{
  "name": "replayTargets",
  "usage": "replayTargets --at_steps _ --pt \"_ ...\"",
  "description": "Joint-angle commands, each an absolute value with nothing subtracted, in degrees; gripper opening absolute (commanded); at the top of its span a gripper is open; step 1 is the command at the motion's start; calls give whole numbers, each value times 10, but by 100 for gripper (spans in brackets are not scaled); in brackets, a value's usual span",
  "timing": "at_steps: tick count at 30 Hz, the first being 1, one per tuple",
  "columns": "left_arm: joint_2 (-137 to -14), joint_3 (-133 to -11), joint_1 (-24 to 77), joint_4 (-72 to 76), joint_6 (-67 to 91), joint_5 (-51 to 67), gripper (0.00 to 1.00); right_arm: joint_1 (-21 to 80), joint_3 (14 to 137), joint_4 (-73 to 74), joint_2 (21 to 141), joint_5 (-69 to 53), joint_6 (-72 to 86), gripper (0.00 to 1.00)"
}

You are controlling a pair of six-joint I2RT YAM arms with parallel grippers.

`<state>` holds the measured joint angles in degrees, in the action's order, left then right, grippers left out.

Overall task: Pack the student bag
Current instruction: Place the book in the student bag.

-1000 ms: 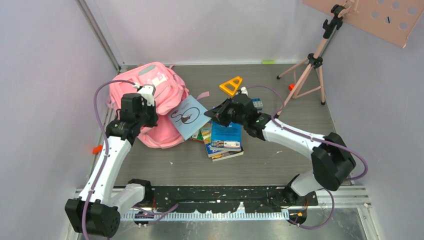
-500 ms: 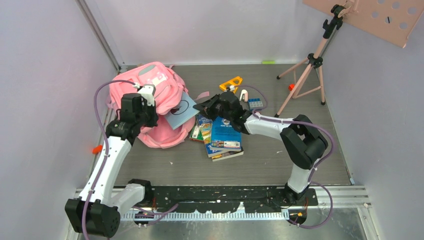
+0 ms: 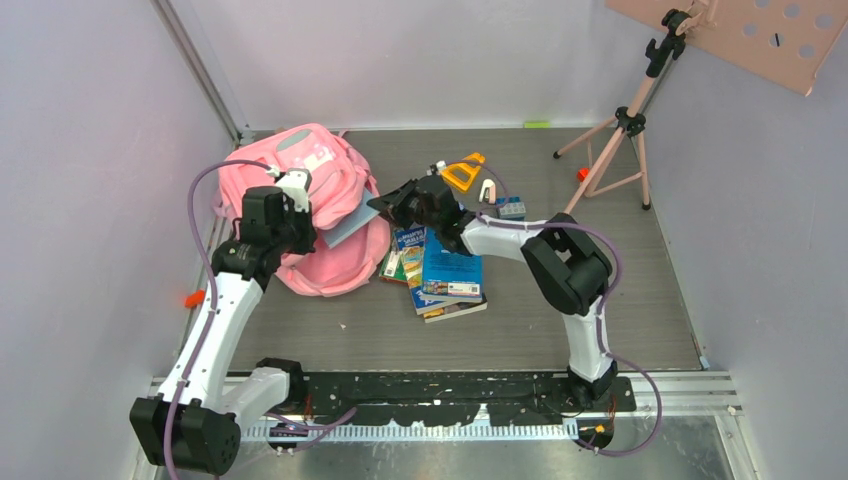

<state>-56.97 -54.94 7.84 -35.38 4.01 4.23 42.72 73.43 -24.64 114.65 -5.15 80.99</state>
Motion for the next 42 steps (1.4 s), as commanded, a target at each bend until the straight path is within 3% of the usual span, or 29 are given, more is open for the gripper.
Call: replayTargets --at_steps 1,23,35,42 --pt "-561 -557 76 -308 46 66 0 432 818 -312 1178 -12 774 1" --pt "-561 -555 76 -305 47 72 0 451 1081 -105 1408 113 709 1" --pt "-561 -554 77 -304 46 68 0 455 1002 -132 1335 123 601 46" --pt "-560 -553 76 -304 46 66 0 467 949 -148 1276 125 555 62"
